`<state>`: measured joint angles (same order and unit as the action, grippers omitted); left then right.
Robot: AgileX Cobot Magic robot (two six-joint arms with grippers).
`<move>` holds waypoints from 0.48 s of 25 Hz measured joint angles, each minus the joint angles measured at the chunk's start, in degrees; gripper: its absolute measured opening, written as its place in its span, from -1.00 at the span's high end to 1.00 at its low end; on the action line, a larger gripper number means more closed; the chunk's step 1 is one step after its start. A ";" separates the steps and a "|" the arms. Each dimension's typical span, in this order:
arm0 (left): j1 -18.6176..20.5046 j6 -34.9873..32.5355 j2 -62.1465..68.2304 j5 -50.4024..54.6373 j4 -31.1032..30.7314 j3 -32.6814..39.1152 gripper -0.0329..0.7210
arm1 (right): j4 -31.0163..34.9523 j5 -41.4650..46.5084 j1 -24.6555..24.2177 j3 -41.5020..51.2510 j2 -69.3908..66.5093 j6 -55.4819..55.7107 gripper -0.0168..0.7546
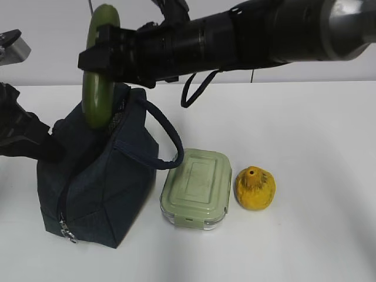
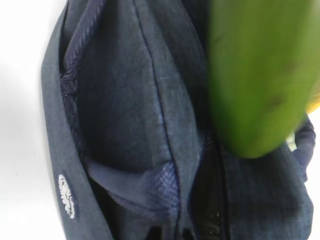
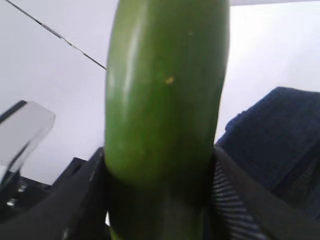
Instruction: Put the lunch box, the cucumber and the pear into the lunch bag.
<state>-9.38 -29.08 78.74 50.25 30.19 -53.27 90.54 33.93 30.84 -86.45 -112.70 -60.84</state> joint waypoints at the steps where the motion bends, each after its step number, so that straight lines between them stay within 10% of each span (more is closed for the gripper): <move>1: 0.00 0.00 0.00 0.00 0.00 0.00 0.90 | -1.46 0.00 0.00 0.01 -0.68 0.24 -0.05; 12: 0.00 0.00 0.00 -0.83 0.02 -0.17 0.90 | -39.07 6.43 0.34 -0.22 -1.81 25.28 -0.05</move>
<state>-9.38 -29.08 78.74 49.42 30.21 -53.44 51.47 40.36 31.17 -86.67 -114.51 -35.56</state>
